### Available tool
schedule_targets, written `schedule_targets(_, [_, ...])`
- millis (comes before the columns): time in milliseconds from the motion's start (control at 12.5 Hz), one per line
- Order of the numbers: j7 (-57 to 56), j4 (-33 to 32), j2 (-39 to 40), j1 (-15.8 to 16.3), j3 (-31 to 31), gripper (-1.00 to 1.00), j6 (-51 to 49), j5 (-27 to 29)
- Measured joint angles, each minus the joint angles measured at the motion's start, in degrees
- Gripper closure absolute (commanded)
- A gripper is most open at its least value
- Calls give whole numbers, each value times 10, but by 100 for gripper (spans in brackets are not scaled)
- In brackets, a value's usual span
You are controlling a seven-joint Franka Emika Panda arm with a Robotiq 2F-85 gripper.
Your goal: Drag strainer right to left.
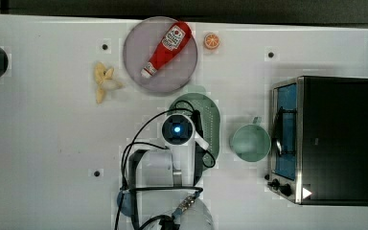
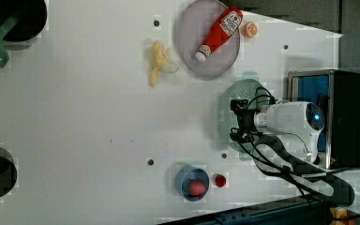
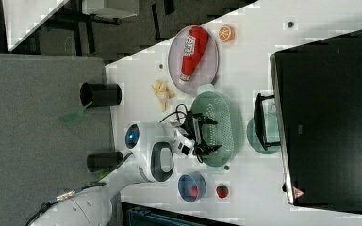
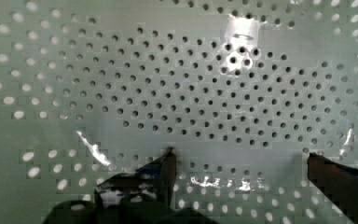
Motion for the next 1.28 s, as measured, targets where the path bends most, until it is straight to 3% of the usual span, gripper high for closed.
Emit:
schedule_targets(320, [45, -1, -1, 26, 2, -100, 5, 4])
schedule_targets(800, [130, 18, -2, 88, 8, -100, 1, -11])
schedule_targets(1280, [174, 45, 20, 142, 32, -100, -2, 47])
